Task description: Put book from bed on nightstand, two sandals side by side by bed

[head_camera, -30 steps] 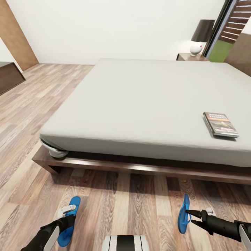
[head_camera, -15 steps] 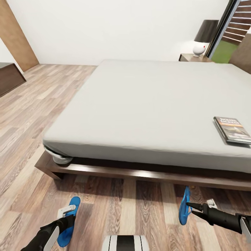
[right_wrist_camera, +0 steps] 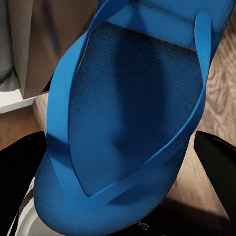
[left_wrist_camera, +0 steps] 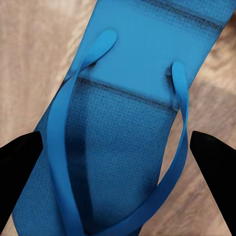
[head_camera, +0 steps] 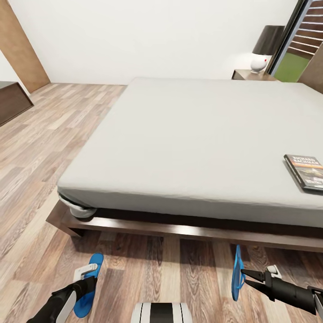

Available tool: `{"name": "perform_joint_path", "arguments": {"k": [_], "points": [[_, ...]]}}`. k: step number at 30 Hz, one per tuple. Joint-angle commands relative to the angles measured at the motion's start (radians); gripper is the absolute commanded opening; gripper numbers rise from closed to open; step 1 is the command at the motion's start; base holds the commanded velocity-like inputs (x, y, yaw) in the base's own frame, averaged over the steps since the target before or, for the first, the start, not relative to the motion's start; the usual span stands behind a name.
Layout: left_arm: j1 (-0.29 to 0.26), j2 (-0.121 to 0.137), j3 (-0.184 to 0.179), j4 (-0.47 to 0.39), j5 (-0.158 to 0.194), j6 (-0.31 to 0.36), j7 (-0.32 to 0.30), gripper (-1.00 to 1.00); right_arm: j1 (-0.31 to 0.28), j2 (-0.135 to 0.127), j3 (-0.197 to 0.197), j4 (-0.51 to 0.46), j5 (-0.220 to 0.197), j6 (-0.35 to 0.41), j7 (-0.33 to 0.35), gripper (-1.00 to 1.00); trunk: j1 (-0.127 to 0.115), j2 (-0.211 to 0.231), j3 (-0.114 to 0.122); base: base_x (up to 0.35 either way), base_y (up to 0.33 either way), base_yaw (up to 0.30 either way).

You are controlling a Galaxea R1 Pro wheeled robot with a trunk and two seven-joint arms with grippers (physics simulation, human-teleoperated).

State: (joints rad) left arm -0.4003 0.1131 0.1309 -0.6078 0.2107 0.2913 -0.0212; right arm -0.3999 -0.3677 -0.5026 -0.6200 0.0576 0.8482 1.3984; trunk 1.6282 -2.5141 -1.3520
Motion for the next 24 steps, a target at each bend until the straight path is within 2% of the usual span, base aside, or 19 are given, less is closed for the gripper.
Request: {"name": "perform_joint_path", "arguments": {"k": [1, 6, 13, 24], "points": [[0.000, 0.000, 0.003, -0.001, 0.006, 0.006, -0.002, -1.00, -0.064, 0.001, -0.007, -0.093, -0.016, 0.019, 0.007, -1.00, 0.000, 0.000, -0.001, 0.001, 0.001, 0.000], [0.000, 0.000, 0.004, -0.001, 0.006, 0.006, -0.002, -1.00, -0.064, 0.001, -0.007, -0.093, -0.016, 0.019, 0.007, -1.00, 0.000, 0.000, -0.001, -0.013, 0.000, 0.000], [0.000, 0.000, 0.003, -0.001, 0.006, 0.006, -0.002, -1.00, -0.065, 0.001, -0.007, -0.093, -0.017, 0.019, 0.007, -1.00, 0.000, 0.000, -0.001, -0.224, 0.000, 0.000], [0.000, 0.000, 0.003, -0.001, 0.006, 0.006, -0.002, -1.00, -0.064, 0.002, -0.005, -0.093, -0.014, 0.020, 0.006, -1.00, 0.000, 0.000, -0.001, -0.016, 0.000, 0.000]]}}
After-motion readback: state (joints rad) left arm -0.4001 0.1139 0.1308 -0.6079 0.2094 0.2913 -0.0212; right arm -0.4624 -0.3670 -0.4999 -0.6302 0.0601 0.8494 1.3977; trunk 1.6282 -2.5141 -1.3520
